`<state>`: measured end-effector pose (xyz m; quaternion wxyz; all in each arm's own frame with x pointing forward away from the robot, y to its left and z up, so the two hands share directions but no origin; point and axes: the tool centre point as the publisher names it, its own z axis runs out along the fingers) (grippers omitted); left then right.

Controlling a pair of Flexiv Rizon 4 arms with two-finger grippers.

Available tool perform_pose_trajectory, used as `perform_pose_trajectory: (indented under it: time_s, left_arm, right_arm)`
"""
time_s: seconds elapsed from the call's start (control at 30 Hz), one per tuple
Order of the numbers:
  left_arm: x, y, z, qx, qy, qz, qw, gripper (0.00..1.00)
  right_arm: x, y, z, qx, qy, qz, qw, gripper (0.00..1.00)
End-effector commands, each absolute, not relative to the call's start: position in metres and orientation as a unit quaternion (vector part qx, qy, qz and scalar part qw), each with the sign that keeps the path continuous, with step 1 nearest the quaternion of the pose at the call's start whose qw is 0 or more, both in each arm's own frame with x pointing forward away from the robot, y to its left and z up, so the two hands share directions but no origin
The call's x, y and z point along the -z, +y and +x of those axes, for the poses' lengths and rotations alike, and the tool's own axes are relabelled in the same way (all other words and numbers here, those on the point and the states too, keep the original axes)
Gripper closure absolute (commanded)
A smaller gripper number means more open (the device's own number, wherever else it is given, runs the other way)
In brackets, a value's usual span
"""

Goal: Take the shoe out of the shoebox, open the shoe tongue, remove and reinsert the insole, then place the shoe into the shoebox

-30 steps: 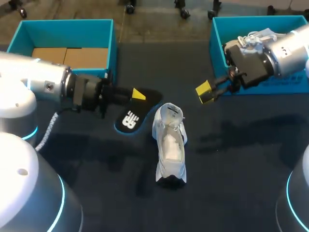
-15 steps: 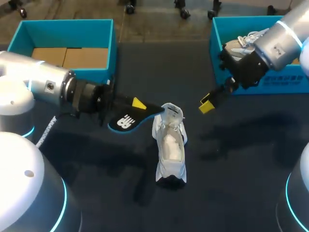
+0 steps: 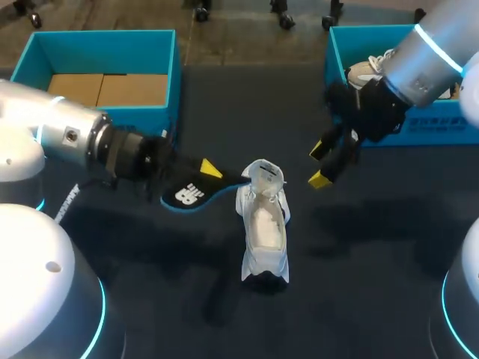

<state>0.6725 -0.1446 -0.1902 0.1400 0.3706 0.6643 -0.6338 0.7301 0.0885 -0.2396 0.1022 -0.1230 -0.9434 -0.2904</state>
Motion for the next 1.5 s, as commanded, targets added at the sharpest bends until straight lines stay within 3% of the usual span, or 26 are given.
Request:
perform_pose_trajectory:
  time_s: [0.03, 0.27, 0.7, 1.0, 1.5]
  left_arm:
    - [0.194, -0.148, 0.637, 0.634, 0.678, 0.340, 0.149, 1.00]
    - [0.197, -0.151, 0.605, 0.669, 0.674, 0.283, 0.133, 1.00]
    - [0.202, -0.155, 0.604, 0.674, 0.670, 0.287, 0.122, 1.00]
    - [0.229, -0.177, 0.599, 0.687, 0.652, 0.296, 0.118, 1.00]
    - [0.232, -0.183, 0.600, 0.693, 0.653, 0.287, 0.108, 1.00]
  right_arm:
    - [0.245, 0.097, 0.726, 0.271, -0.952, -0.116, 0.086, 0.00]
    - [0.269, 0.095, 0.706, 0.268, -0.954, -0.127, 0.046, 0.00]
    - [0.266, 0.104, 0.706, 0.232, -0.966, -0.113, 0.034, 0.00]
    - [0.314, 0.122, 0.695, 0.239, -0.965, -0.100, 0.042, 0.00]
    - [0.349, 0.126, 0.693, 0.230, -0.967, -0.092, 0.053, 0.00]
